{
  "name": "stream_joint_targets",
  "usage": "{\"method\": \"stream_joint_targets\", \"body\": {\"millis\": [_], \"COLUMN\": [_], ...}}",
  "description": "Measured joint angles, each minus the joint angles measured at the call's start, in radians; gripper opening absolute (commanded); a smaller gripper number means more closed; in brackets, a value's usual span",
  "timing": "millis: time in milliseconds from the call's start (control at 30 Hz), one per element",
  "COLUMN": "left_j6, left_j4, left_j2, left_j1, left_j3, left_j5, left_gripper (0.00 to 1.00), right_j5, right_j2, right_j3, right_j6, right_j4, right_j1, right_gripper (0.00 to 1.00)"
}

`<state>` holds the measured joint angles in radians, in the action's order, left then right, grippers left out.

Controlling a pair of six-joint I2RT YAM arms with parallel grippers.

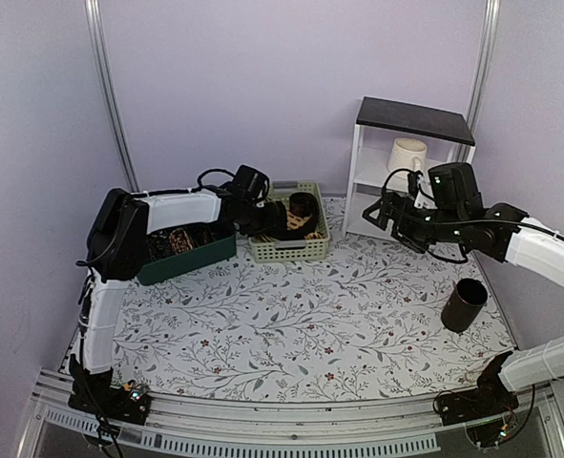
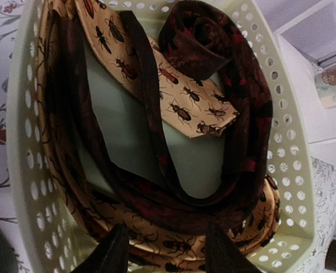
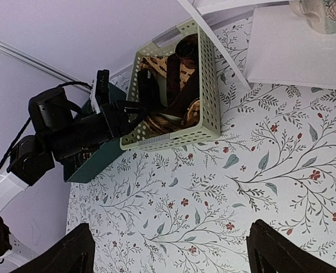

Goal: Roll the ties
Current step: Pick up the tie from the bin.

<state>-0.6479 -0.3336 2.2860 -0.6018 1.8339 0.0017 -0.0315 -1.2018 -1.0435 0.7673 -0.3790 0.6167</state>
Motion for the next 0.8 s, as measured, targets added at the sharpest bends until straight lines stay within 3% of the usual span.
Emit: {"method": "stream_joint_targets", "body": {"millis": [167,367,600,800], "left_j6": [-0.031,-0.067,-0.058,-0.043], "left_j4": [0.011,0.038,0.068,0.126], "left_j2": [0.024,0.050,0.031,-0.135], "left_j1": [0.003,0.014,0.023,0.026], "left_j3": [0.019,0.031,0.024,-0.043], "left_j5": [0.001,0.011,0.057,0.133], "left_gripper": [0.39,0.00,0.00,0.00], "right_j5": [0.005,0.020,0.034,0.045], "right_j2": [0.023,0.047,0.077,0.097], "right_j3": [0.017,0.018,0.024,0.032], "right_j6": [0.000,0.000,-0.009,-0.032], "right_j4": [-0.003,-0.011,-0.014,0.002], "right_j1": [0.000,0.000,0.000,0.000], "right_gripper": [0.94,0.94,0.94,0.94]}}
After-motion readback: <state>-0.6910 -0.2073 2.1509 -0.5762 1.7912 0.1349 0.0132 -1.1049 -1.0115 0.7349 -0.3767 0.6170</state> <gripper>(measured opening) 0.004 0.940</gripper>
